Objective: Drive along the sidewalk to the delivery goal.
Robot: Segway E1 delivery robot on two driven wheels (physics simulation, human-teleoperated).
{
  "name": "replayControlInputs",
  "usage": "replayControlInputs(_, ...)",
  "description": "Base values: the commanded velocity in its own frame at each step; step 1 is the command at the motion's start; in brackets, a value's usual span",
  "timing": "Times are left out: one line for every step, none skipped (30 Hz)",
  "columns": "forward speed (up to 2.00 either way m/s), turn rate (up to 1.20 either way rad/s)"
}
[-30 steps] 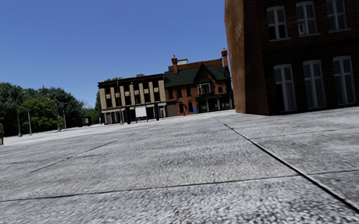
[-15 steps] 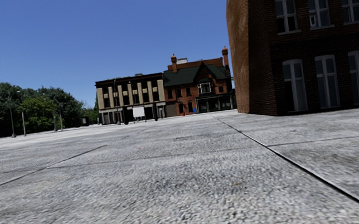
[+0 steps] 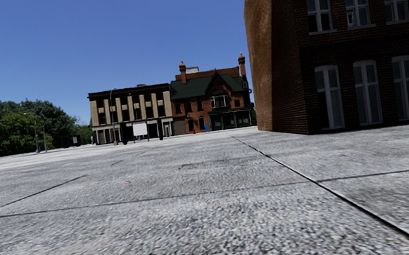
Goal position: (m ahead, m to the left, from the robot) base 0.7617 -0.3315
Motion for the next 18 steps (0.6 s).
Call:
replayControlInputs(2.00,0.00)
replayControlInputs(2.00,0.00)
replayControlInputs(2.00,0.00)
replayControlInputs(2.00,0.00)
replayControlInputs(2.00,0.00)
replayControlInputs(1.88,0.00)
replayControlInputs(1.76,0.00)
replayControlInputs(1.71,0.00)
replayControlInputs(1.59,0.00)
replayControlInputs(1.37,0.00)
replayControlInputs(0.49,0.00)
replayControlInputs(0.00,0.00)
replayControlInputs(0.00,0.00)
replayControlInputs(0.00,0.00)
replayControlInputs(0.00,0.00)
replayControlInputs(0.00,0.00)
replayControlInputs(0.00,0.00)
replayControlInputs(0.00,0.00)
